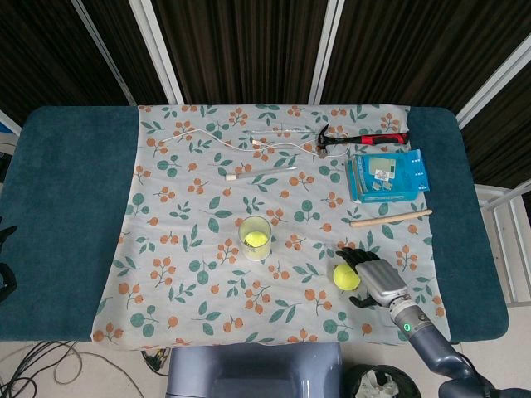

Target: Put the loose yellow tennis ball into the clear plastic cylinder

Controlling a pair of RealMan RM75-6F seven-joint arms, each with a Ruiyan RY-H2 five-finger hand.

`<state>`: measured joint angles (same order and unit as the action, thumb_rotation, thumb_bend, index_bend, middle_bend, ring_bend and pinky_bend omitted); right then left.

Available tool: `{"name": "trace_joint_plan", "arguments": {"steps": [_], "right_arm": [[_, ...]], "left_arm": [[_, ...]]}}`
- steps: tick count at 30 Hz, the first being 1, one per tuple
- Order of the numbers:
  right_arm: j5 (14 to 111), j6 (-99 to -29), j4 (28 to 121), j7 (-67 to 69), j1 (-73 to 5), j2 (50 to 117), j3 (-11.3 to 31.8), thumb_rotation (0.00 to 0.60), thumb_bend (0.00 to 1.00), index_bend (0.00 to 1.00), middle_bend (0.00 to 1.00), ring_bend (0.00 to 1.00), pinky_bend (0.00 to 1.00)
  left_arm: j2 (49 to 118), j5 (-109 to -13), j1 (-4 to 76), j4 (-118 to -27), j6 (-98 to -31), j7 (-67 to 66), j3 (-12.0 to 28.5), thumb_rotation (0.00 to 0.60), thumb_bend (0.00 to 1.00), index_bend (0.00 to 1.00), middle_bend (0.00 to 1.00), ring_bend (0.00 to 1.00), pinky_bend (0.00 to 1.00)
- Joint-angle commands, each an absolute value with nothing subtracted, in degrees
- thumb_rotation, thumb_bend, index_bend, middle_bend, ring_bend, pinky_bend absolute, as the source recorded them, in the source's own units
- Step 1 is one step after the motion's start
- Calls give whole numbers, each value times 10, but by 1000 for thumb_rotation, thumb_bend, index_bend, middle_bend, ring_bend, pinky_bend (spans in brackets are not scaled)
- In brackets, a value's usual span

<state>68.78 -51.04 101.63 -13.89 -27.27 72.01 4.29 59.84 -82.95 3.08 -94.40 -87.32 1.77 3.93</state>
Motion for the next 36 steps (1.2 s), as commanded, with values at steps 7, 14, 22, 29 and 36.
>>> {"name": "trace_joint_plan", "arguments": {"steps": [7, 14, 22, 29, 36], "right_arm": [[703, -540, 968, -121, -269, 768, 41, 600, 344, 259, 190, 227, 435], [701, -535, 952, -117, -273, 778, 36, 600, 345, 306, 214, 259, 543], [714, -551, 935, -111, -272, 795, 35, 600, 372, 477, 352, 428, 645], [720, -563, 936, -98, -274, 796, 47, 600, 407, 504, 376, 450, 710], [713, -573, 972, -111, -293, 748, 86, 600, 412, 505, 379, 457, 767]], "left_arm": [[600, -825, 30, -941, -874, 18, 42, 600, 789, 150, 25, 0, 51], [602, -824, 29, -941, -876, 17, 43, 600, 782, 160, 24, 0, 51], [604, -823, 28, -941, -878, 18, 45, 600, 774, 171, 25, 0, 51], [603, -820, 25, -940, -882, 25, 48, 600, 773, 174, 24, 0, 51], [602, -822, 24, -938, -885, 30, 48, 600, 772, 179, 25, 0, 51]]}}
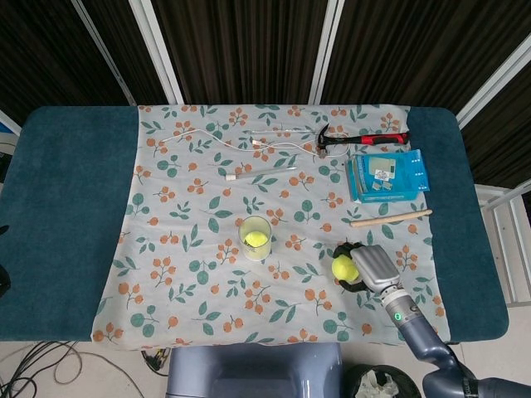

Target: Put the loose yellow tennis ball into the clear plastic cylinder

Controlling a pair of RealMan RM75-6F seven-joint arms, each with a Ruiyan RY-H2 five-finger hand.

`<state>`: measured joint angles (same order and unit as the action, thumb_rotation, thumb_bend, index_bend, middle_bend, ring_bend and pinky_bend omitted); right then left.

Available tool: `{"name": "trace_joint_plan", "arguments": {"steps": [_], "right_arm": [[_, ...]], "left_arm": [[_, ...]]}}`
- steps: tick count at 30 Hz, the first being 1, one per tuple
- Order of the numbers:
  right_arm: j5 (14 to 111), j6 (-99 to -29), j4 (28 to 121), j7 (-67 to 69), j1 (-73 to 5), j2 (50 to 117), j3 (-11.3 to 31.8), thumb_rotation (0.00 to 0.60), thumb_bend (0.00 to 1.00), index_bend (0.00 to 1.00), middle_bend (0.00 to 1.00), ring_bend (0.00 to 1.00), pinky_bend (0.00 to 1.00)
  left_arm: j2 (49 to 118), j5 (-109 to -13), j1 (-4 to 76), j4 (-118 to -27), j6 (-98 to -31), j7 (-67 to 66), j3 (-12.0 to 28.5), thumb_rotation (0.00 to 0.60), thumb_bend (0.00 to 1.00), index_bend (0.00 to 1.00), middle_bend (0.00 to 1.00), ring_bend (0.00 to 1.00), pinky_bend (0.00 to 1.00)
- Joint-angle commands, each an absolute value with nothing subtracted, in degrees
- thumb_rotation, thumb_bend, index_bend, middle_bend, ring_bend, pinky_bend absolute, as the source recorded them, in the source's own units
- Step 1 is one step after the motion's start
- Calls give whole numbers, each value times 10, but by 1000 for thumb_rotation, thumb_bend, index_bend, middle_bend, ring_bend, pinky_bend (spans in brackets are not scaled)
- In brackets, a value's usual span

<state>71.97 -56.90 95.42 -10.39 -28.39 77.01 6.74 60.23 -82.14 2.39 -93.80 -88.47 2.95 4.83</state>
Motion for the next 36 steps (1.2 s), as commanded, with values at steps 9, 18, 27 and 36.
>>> {"name": "trace_joint_plan", "arguments": {"steps": [9, 18, 27, 36], "right_arm": [[650, -575, 1040, -150, -328, 660, 160, 600, 412, 505, 379, 457, 824], [574, -516, 1065, -206, -404, 646, 191, 600, 412, 505, 379, 442, 870], [504, -498, 1062, -252, -481, 697, 203, 600, 412, 505, 379, 440, 907], [468, -504, 1065, -271, -528, 732, 206, 600, 411, 505, 379, 439, 940]], "left_arm": [[602, -823, 22, -938, -887, 29, 48, 600, 772, 179, 24, 0, 51], [602, -825, 23, -938, -887, 24, 48, 600, 772, 179, 27, 0, 51], [605, -826, 21, -933, -890, 24, 49, 600, 772, 179, 28, 0, 51], [605, -826, 22, -931, -887, 27, 48, 600, 772, 179, 28, 0, 51]]}}
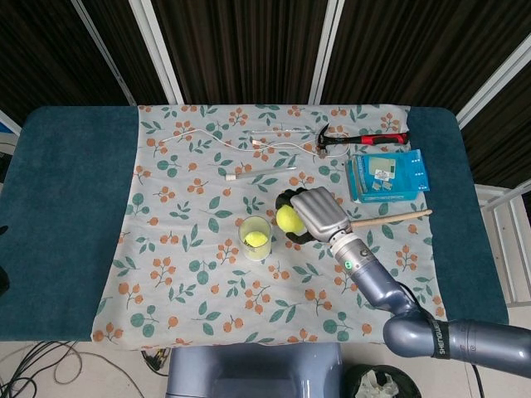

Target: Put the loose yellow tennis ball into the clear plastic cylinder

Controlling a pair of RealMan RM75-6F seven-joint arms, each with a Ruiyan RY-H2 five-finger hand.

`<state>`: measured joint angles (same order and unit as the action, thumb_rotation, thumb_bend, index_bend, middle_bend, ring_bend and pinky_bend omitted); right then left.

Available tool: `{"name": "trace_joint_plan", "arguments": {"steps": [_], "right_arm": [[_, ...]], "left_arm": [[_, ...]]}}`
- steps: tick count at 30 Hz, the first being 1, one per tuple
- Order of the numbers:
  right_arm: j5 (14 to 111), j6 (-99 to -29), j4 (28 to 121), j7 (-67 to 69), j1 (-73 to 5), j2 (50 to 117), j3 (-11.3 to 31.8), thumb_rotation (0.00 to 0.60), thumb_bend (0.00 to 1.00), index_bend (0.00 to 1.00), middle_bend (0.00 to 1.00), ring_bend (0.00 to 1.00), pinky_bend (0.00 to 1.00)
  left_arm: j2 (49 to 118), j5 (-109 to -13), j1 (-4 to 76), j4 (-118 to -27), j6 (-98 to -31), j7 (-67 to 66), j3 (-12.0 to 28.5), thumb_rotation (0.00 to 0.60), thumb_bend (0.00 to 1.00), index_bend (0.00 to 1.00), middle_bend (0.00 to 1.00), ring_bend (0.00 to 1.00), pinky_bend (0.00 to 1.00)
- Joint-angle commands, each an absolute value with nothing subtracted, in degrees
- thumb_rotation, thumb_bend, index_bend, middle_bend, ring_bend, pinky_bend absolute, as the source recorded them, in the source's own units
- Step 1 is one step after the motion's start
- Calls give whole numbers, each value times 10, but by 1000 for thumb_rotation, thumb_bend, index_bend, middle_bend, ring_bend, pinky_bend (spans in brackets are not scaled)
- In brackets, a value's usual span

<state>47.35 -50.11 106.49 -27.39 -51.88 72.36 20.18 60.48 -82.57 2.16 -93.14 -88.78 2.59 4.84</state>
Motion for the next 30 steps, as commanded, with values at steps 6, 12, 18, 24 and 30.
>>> {"name": "trace_joint_plan", "arguments": {"steps": [6, 12, 18, 24, 30], "right_arm": [[446, -504, 1061, -261, -549, 741, 216, 600, 411, 505, 379, 440, 958], [440, -511, 1062, -262, -565, 745, 217, 600, 411, 505, 379, 439, 974], [448, -524, 1069, -257, -571, 754, 211, 600, 412, 505, 379, 439, 990], [461, -535, 1063, -241, -578, 778, 209, 600, 412, 505, 379, 440, 1000], [461, -538, 1054, -238, -585, 789, 202, 600, 412, 505, 379, 431, 1000]], "left_arm": [[604, -822, 21, -929, -886, 30, 50, 600, 772, 179, 29, 0, 51], [604, -819, 21, -928, -886, 31, 51, 600, 772, 179, 29, 0, 51], [603, -818, 20, -928, -886, 33, 51, 600, 772, 178, 29, 0, 51], [603, -818, 20, -930, -884, 32, 52, 600, 772, 178, 29, 0, 51], [602, -815, 21, -929, -882, 33, 52, 600, 772, 178, 28, 0, 51]]}}
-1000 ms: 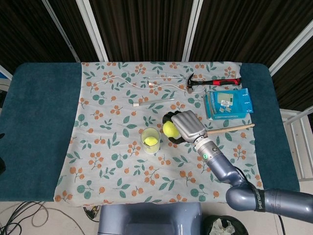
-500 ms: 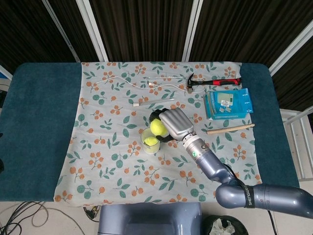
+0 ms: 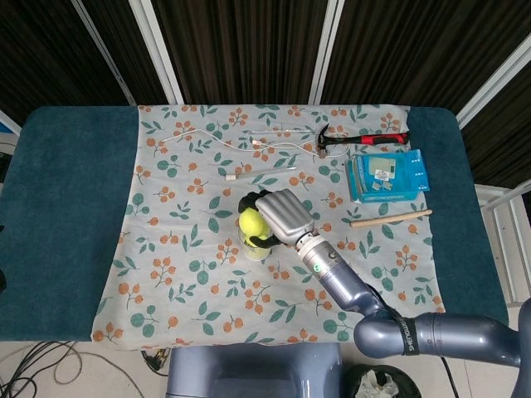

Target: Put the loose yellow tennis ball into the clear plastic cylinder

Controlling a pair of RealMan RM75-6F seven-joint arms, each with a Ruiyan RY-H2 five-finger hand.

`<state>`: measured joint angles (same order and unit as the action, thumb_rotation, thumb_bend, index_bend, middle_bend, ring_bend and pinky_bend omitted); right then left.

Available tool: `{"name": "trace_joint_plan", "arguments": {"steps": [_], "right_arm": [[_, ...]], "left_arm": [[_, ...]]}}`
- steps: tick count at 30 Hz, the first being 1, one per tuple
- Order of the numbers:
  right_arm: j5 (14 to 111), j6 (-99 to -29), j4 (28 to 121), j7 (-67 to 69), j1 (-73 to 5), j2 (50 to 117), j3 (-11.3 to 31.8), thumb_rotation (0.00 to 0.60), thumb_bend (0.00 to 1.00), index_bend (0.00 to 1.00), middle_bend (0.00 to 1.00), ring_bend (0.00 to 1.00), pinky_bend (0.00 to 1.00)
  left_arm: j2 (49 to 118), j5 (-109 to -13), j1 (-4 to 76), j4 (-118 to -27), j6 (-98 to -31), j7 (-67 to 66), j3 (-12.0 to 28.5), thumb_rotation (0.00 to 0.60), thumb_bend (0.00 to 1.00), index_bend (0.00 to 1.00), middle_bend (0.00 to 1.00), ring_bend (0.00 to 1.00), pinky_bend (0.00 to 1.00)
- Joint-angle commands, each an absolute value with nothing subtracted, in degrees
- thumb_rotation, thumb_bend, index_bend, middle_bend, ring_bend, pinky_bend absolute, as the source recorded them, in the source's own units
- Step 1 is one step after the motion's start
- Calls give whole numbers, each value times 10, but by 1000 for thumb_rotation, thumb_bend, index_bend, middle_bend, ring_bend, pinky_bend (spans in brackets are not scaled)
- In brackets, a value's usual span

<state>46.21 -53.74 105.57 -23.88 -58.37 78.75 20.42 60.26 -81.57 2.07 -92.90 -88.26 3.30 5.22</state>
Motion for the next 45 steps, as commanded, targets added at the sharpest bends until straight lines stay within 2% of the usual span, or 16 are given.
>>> {"name": "trace_joint_plan", "arguments": {"steps": [1, 4, 9, 15, 20, 28, 29, 30, 31, 33, 36, 39, 42, 45], "right_arm": [[459, -538, 1054, -238, -586, 790, 201, 600, 411, 505, 379, 424, 1000], [454, -535, 1052, -239, -589, 792, 195, 600, 411, 481, 361, 389, 1000], [445, -530, 1045, -241, -595, 795, 187, 600, 412, 371, 275, 294, 1000], [435, -527, 1045, -244, -599, 790, 181, 600, 411, 219, 178, 229, 1000], [429, -527, 1047, -238, -602, 786, 182, 600, 412, 178, 145, 191, 1000], [441, -556, 1065, -232, -590, 749, 189, 600, 412, 177, 142, 148, 1000], [448, -566, 1068, -234, -584, 740, 188, 600, 412, 177, 139, 138, 950], [455, -578, 1070, -238, -578, 732, 186, 600, 411, 177, 131, 117, 727], [463, -593, 1071, -241, -569, 720, 183, 600, 412, 177, 122, 96, 439], [471, -603, 1081, -228, -549, 697, 179, 600, 411, 166, 107, 71, 51], [477, -595, 1099, -178, -508, 648, 171, 600, 411, 145, 90, 46, 6], [526, -624, 1098, -153, -458, 612, 145, 600, 411, 144, 88, 32, 0], [622, -710, 1087, -167, -383, 592, 84, 600, 412, 145, 89, 20, 0], [691, -791, 1066, -171, -319, 594, 44, 600, 412, 144, 89, 19, 0]], "left_arm": [[602, -815, 21, -929, -882, 34, 53, 600, 772, 178, 28, 0, 51], [602, -815, 20, -929, -883, 34, 53, 600, 772, 178, 28, 0, 51], [602, -816, 20, -930, -883, 34, 53, 600, 772, 178, 28, 0, 51], [602, -813, 20, -930, -883, 33, 54, 600, 772, 178, 28, 0, 51], [603, -812, 19, -931, -886, 31, 55, 600, 772, 178, 28, 0, 51], [603, -809, 19, -930, -885, 30, 56, 600, 772, 178, 28, 0, 51], [603, -809, 19, -929, -885, 31, 57, 600, 772, 178, 28, 0, 51], [603, -808, 19, -929, -885, 31, 57, 600, 772, 178, 28, 0, 51], [603, -807, 19, -929, -885, 30, 57, 600, 772, 178, 28, 0, 51], [604, -807, 18, -929, -886, 27, 57, 600, 772, 178, 28, 0, 51], [605, -810, 19, -930, -885, 24, 56, 600, 772, 178, 28, 0, 51], [606, -812, 20, -931, -884, 19, 55, 600, 772, 178, 28, 0, 51], [604, -812, 21, -933, -879, 21, 53, 600, 772, 178, 28, 0, 51], [604, -810, 22, -934, -876, 16, 53, 600, 772, 177, 28, 0, 51]]}}
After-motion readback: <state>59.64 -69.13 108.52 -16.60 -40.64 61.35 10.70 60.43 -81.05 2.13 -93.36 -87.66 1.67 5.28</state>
